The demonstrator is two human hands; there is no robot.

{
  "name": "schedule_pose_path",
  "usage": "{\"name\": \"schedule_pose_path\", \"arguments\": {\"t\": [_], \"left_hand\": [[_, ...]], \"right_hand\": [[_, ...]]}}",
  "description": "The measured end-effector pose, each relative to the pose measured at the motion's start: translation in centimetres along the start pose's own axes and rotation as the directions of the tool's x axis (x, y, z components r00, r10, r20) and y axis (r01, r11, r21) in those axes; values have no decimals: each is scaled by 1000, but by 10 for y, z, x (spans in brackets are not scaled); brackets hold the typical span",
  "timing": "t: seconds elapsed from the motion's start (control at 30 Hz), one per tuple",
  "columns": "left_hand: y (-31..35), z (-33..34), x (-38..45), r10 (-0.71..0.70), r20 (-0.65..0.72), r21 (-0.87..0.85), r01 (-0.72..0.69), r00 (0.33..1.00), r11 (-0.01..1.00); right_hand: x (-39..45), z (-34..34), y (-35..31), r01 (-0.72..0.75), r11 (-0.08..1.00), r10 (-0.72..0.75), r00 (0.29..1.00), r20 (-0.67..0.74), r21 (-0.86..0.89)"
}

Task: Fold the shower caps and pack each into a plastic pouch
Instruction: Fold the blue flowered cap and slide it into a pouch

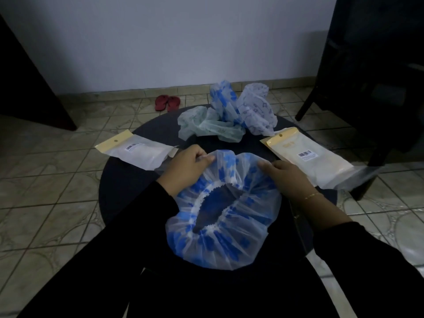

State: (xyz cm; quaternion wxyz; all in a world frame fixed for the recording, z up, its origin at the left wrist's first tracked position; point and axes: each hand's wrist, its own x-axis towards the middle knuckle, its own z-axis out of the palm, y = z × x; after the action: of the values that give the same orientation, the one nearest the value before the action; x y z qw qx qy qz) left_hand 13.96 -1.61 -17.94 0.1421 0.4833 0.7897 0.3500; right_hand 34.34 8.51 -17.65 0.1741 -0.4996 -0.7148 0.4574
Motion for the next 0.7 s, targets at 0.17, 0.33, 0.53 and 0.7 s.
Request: {"name": "schedule_pose_path", "arguments": {"t": [0.17,0.33,0.53,0.7], "left_hand": [[-21,-3,-7,-42,-167,-72,30,985,997],[-33,-4,-19,-77,-185,126,102,980,987],[-22,-1,-30,313,279,506,-416,908,755],[-14,1,-32,86,407,618,-343,910,707]], "right_hand": [[7,-2,11,-8,994,-12,982,-187,-108],[9,2,16,-19,972,-23,984,-178,-235],[7,1,7,-15,993,8,998,-61,-120],[-4,-9,-2,-100,995,101,994,-34,20]]}}
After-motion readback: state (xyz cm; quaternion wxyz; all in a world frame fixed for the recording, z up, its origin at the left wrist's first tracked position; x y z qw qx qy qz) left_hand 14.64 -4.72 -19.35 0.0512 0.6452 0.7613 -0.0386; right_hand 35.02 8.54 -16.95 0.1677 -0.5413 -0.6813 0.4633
